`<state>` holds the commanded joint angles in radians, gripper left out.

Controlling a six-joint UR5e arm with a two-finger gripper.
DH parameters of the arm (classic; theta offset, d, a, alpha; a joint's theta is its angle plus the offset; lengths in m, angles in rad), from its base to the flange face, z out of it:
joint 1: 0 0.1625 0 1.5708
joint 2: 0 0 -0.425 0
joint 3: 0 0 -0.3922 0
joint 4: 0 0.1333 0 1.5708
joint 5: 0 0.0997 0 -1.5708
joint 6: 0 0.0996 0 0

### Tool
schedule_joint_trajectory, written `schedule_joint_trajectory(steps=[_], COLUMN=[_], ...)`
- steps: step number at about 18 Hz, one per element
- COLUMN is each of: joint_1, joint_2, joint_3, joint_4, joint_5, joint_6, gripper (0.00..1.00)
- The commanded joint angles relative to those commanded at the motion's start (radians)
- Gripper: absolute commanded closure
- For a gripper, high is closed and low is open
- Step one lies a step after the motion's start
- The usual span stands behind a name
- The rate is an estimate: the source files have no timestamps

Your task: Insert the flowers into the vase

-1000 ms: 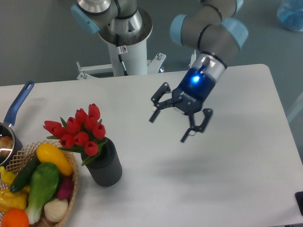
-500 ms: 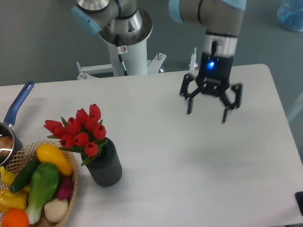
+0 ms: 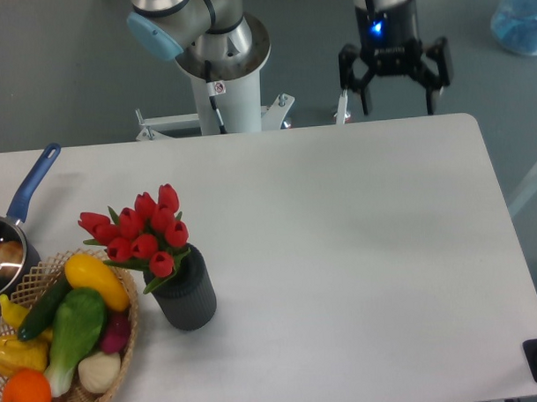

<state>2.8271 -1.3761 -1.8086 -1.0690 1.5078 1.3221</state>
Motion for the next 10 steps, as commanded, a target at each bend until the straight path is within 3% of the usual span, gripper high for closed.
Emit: schedule_joint_trajectory(steps=[5, 10], joint_1=[0.005, 0.005], joint_2=[0.015, 0.015], joint_3=[-0.003, -0.003], joint_4=[-0.065, -0.071], joint_5=[0.084, 0.081], joint_6=[0.181, 0.183], gripper=[0.0, 0.0])
